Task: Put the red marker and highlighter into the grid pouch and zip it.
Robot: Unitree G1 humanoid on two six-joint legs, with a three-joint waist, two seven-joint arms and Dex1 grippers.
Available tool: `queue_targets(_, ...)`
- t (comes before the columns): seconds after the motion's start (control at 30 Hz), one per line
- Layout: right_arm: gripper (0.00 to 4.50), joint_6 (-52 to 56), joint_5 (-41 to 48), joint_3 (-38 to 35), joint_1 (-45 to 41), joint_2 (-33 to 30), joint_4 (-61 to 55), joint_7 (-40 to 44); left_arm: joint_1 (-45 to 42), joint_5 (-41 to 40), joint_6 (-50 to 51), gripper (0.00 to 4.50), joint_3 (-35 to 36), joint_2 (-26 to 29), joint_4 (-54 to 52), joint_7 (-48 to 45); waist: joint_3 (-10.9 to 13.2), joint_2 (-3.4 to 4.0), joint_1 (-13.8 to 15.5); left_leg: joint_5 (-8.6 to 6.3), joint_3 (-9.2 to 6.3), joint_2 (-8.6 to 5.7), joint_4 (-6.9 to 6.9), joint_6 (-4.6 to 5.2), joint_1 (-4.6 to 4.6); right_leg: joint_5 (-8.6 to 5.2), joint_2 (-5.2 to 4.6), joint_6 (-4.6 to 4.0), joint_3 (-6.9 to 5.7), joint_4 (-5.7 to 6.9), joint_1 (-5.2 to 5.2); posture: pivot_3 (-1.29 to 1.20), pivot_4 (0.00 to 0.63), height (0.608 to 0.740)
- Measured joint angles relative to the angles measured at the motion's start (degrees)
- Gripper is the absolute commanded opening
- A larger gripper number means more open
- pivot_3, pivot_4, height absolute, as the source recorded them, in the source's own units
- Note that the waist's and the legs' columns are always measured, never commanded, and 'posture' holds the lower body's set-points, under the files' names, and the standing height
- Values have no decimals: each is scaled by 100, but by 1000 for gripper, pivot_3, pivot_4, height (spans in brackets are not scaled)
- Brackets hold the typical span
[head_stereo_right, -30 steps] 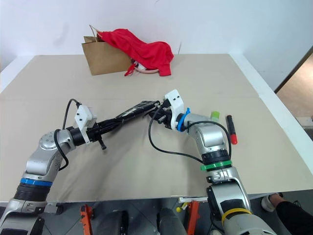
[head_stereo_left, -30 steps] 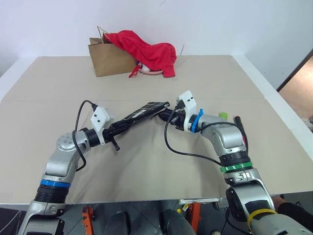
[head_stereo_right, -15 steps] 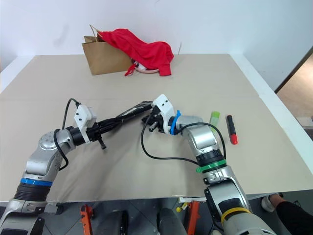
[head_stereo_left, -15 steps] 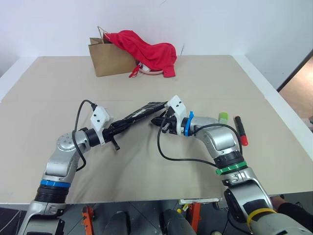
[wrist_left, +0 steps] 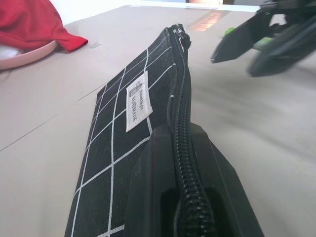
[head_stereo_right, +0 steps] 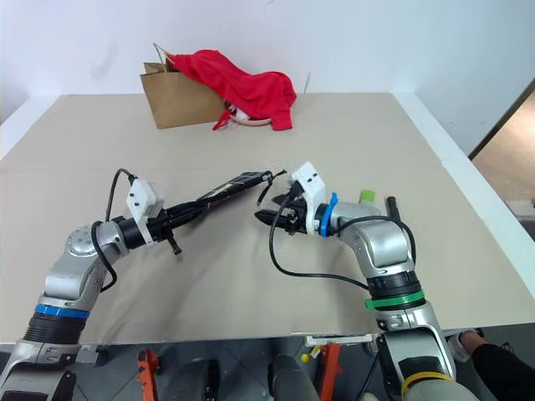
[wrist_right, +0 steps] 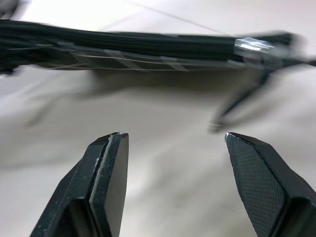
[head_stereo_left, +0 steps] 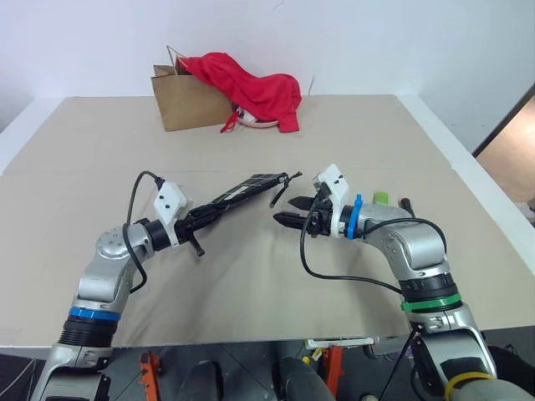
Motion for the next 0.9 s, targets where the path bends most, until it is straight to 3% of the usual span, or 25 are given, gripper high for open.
queue_targets(0.17, 3386, -268, -216, -94, -476, 493, 1013, -638, 4, -2, 0, 0, 5, 3, 3, -1, 0, 0, 1, 1, -2, 2, -1, -1, 2, 0, 4, -1, 1, 9, -2, 0, 150, 740)
queue_targets(0.4, 3386, -579, -230, -194, -840, 752, 1713, -805, 1, -3, 0, 0, 6, 2, 3, -2, 0, 0, 4, 0, -1, -2, -2, -1, -3, -1, -3, 0, 0, 10, -4, 0, 150, 740)
queue_targets(0.5, 2554, -722, -300, -192, -878, 779, 1850, -797, 2, -4, 0, 0, 6, 2, 2, 0, 0, 0, 4, 1, -3, -1, -2, -1, -2, -1, -2, 0, -2, 11, -4, 0, 150, 740)
queue_targets(0.63, 764, -877, -334, -181, -878, 783, 1888, -736, 2, -4, 0, 0, 6, 2, 2, 0, 0, 0, 4, 1, -4, -1, -2, -1, -2, -1, -1, 0, -2, 12, -4, 0, 150, 740)
queue_targets(0.67, 764, -877, -334, -181, -878, 783, 1888, -736, 2, -4, 0, 0, 6, 2, 2, 0, 0, 0, 4, 1, -4, -1, -2, -1, -2, -1, -1, 0, -2, 12, -4, 0, 150, 740)
queue_targets(0.7, 49, -917, -337, -174, -877, 783, 1887, -664, 2, -4, 0, 0, 6, 2, 2, 0, 0, 0, 4, 1, -3, -1, -2, -1, -2, -1, -1, 0, -2, 12, -4, 0, 150, 740)
queue_targets(0.9, 17, -977, -340, -70, -758, 762, 1681, -396, 3, -6, 1, 0, 6, 4, 1, -1, 0, 0, 4, 1, -5, 0, -2, -1, -3, -1, -1, 0, -3, 12, -4, 0, 150, 740)
